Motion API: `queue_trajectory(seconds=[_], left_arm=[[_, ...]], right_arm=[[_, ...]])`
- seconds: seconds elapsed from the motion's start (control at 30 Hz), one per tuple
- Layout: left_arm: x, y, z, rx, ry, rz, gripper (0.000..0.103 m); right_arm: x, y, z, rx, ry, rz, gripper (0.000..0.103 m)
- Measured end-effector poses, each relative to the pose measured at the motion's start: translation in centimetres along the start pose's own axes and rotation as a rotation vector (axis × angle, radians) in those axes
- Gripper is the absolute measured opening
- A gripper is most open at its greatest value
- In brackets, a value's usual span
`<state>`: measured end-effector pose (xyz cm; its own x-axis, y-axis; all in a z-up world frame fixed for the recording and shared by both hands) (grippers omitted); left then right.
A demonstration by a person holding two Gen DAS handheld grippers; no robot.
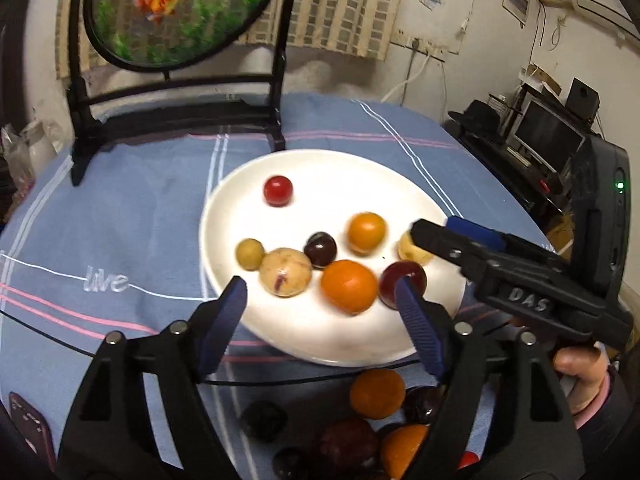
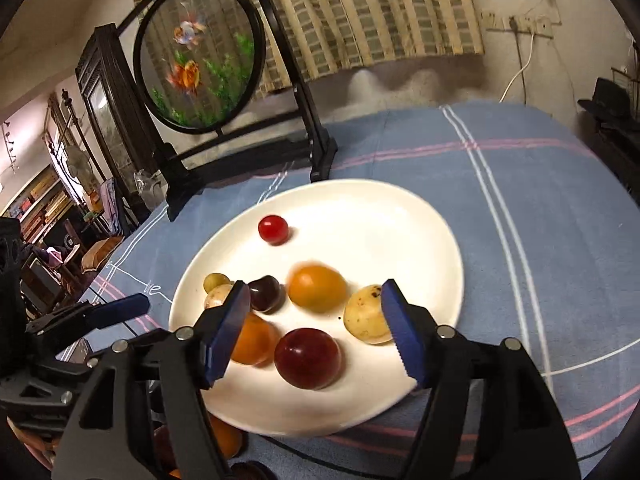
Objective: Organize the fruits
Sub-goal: 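Carry both fruits onto the white plate and open both tools, then grasp the wrinkled dark passion fruit with the left tool while the right tool grasps a tangerine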
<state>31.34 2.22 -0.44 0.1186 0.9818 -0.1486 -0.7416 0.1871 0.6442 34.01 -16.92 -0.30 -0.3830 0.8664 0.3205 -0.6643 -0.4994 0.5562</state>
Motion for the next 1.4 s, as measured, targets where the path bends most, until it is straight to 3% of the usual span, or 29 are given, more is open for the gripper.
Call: queue_trajectory(seconds=[0.2,0.37,0.53,0.77,0.97,1.33,1.4], left_arm=[[0.2,1.1,-0.6,-0.017,-0.011,0.080,0.088],[1.5,2.3,-1.3,-0.021,0.025,0.136,0.094],[3.7,4.3,-2.7,-0.035,0.119,0.150,0.098],[5.7,5.8,-4.0,-0.047,0.200,0.154,0.098],[5.8,6.5,-4.4,-0.054,0.197,0.157,0.098],[5.3,7.4,-5.0,-0.068,0.195,0.123,0.098],[5.3,7.8,-5.0,-0.077,0.193,0.118,0.098]], right_arm=[[1.0,2.6,-0.9,-0.033,0.041,-0.034,0.068],[2.5,5.0,-2.6,-0.020,0.082,0.008,0.068],[4.5,7.2,-5.8,0.048,0.167,0.071,0.068],[7.4,7.0,-8.9,0.175,0.267,0.108,0.068],[7.2,6.1,-9.8,0.284,0.190,0.174,0.057],[5.3,3.6,-10.8,0.402,-0.010,0.290,0.057],[4.9,3.1,-10.7,0.405,-0.047,0.313,0.053]])
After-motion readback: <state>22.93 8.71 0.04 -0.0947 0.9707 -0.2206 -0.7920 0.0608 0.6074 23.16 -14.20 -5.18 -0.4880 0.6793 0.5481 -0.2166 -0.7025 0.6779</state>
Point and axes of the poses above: each gripper's, at about its wrist camera, not at the fingertips, and y roughly against the way its jaws point, x to its left, z to its top, the point moved 1 cm from there along -y, roughly the way its jaws point, and after that the axes turned 2 degrees about -x, right-handed, at the moved point
